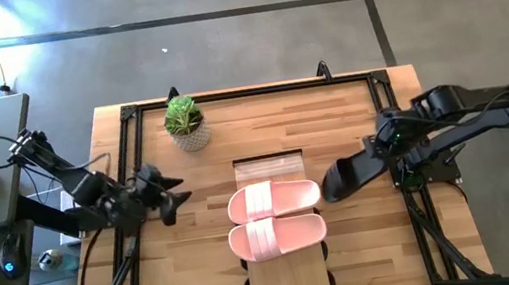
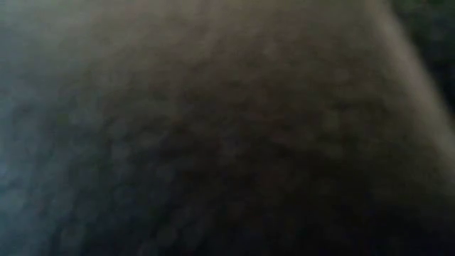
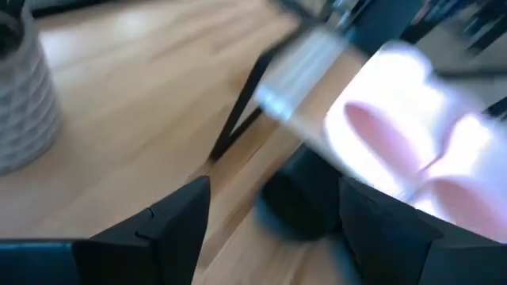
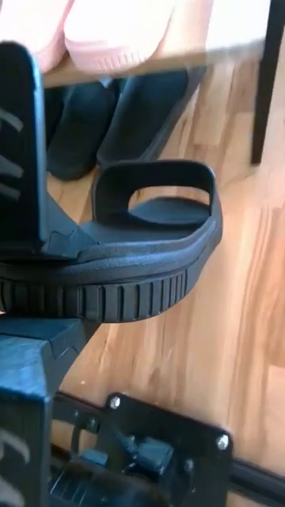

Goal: Pick and place slides into the shelf
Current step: Put the black slipper under the shelf

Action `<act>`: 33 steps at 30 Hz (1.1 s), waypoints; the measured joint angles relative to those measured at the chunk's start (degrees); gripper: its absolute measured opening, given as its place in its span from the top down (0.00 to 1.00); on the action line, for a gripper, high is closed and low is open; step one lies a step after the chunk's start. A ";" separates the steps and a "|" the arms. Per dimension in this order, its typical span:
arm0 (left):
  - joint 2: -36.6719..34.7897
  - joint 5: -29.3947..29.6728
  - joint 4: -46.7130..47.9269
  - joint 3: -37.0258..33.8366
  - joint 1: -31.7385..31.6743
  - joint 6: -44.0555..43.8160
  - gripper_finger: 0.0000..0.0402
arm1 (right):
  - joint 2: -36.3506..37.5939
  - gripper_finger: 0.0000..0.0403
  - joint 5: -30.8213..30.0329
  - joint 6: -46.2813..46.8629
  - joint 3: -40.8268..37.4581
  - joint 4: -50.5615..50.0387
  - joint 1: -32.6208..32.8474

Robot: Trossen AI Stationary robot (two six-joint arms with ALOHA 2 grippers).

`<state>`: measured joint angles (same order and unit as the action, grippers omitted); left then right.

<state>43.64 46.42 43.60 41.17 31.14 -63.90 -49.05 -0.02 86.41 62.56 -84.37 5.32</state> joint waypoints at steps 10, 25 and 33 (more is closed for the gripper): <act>17.52 -2.40 5.04 -3.49 -0.45 -11.58 0.54 | 2.29 0.91 -1.96 6.52 -4.42 4.80 0.00; 27.74 -12.65 -34.26 -14.73 -14.29 2.96 0.84 | 2.58 0.91 -4.13 14.74 -8.84 9.89 3.99; 33.09 -18.71 -41.50 -14.78 -20.53 3.63 0.99 | 2.53 0.91 -7.77 21.32 -11.72 12.63 9.53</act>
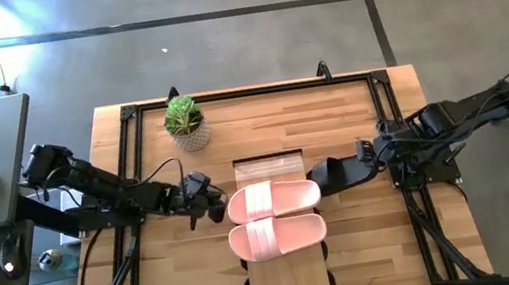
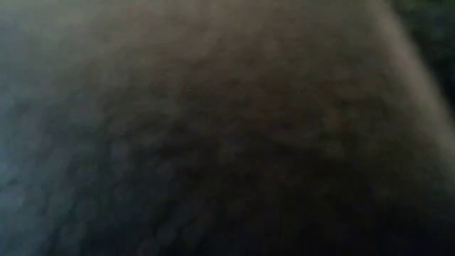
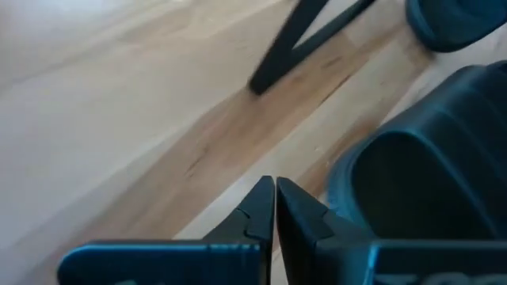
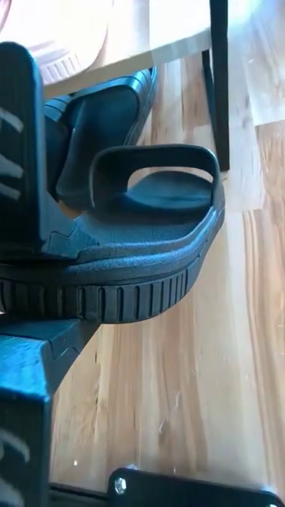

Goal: Pick and place slides into the shelf
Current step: Put the black slipper under the shelf

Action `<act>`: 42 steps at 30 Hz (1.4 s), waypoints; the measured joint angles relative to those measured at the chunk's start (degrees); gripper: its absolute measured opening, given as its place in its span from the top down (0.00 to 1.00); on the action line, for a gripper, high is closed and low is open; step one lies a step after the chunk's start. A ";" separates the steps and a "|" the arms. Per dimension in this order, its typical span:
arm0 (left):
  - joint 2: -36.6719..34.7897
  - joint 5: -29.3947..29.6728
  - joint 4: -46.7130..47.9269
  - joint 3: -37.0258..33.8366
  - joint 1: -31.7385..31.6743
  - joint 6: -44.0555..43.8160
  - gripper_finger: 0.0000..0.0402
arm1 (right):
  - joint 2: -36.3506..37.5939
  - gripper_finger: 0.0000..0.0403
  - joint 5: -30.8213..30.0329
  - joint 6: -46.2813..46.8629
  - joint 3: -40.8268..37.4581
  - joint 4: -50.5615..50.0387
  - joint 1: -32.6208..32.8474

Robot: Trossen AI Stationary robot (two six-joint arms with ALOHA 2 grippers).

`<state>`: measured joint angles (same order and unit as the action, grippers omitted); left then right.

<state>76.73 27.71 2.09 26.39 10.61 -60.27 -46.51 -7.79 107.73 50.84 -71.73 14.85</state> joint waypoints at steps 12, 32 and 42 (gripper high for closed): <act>8.44 -9.04 -15.59 0.04 -5.72 -0.57 0.99 | 0.12 0.91 -2.87 10.20 -6.76 8.81 7.53; 11.34 -16.26 -20.98 0.04 -4.84 -2.81 1.00 | -0.50 0.91 -6.97 12.95 -9.43 16.49 10.36; 11.32 -14.28 -20.27 0.04 -3.08 -3.24 1.00 | -5.50 0.91 -4.81 12.27 -9.39 16.73 10.16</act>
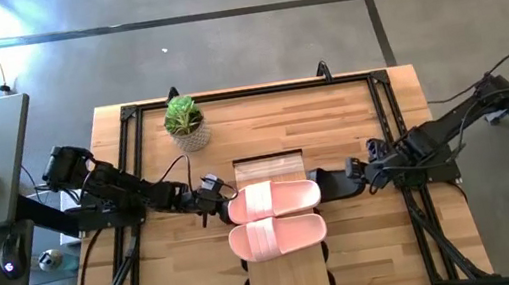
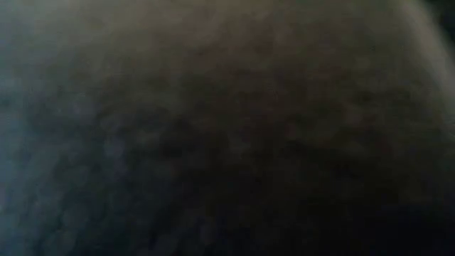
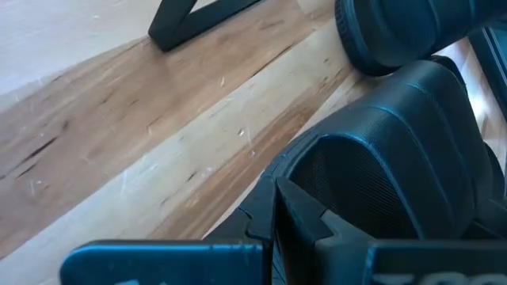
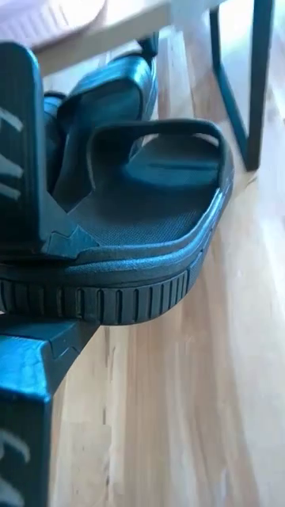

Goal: Pick and place slides into the shelf
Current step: Put the black slipper under the shelf

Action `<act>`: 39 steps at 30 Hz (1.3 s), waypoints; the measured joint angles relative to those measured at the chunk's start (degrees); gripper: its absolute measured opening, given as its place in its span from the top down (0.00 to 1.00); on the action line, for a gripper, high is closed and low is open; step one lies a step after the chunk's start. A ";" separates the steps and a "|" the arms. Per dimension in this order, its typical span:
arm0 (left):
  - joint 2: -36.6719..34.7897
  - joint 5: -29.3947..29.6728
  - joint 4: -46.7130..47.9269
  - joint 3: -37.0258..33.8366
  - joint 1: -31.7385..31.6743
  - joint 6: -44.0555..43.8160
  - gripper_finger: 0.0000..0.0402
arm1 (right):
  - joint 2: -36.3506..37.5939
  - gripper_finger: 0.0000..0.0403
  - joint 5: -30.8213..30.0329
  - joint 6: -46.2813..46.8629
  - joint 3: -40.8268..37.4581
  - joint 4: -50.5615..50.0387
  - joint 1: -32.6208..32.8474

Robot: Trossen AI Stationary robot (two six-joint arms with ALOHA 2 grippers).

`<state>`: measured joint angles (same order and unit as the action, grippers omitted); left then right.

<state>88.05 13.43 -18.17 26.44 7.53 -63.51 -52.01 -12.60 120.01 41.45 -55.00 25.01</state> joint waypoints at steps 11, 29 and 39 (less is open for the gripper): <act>-0.02 -0.13 -0.02 0.00 -0.02 0.04 1.00 | -5.02 0.91 -0.55 0.98 0.00 4.18 -0.24; -0.02 -0.61 -0.03 0.00 0.00 0.57 1.00 | -4.91 0.90 -4.93 -3.55 0.02 -1.49 -2.21; -0.02 -1.81 -0.39 0.00 0.00 0.70 1.00 | -5.00 0.88 -4.72 -7.89 0.04 -5.14 -6.31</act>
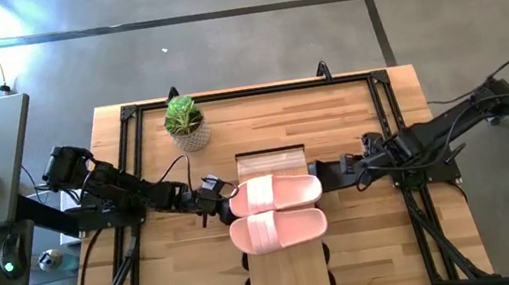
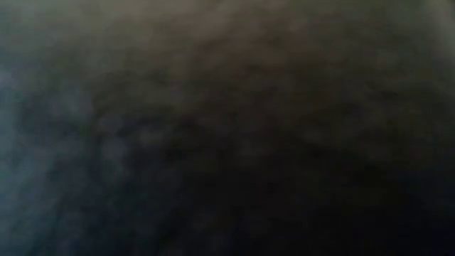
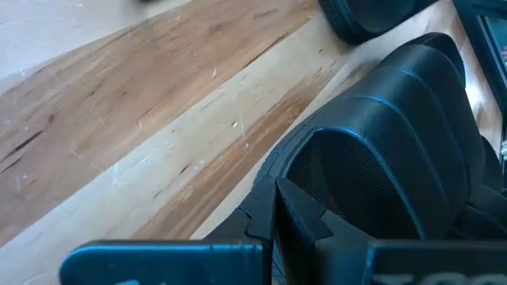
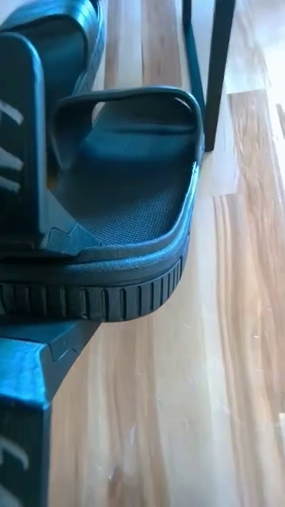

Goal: Pick and place slides into the shelf
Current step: Put the black slipper under the shelf

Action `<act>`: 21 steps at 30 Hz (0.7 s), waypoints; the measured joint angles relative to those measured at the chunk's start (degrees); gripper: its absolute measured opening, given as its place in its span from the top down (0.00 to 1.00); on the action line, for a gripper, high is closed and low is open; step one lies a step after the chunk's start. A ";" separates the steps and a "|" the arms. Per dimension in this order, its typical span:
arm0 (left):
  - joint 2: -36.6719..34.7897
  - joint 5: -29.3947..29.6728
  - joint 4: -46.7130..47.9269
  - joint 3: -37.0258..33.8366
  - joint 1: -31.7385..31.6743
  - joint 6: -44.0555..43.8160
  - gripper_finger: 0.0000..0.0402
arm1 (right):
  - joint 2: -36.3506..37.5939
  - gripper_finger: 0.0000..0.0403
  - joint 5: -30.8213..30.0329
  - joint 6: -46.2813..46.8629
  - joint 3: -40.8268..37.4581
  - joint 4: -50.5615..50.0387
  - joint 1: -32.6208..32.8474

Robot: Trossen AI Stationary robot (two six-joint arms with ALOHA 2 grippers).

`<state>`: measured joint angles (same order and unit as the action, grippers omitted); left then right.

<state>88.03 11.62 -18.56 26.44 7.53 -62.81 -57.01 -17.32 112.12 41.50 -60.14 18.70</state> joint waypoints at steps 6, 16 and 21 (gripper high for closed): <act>0.00 -0.02 -0.10 0.00 0.00 -0.02 1.00 | 0.00 0.88 1.57 -7.04 -0.02 2.32 -2.93; 0.00 0.59 -0.20 0.00 0.04 -0.10 1.00 | -1.23 0.87 3.62 -13.44 -0.04 6.67 -6.05; -0.02 0.92 -1.12 0.00 0.04 -0.46 1.00 | -1.60 0.79 5.49 -15.25 -0.07 7.16 -6.06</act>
<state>88.01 12.54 -19.68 26.44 7.57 -63.27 -58.61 -11.83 96.87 41.43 -52.98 12.64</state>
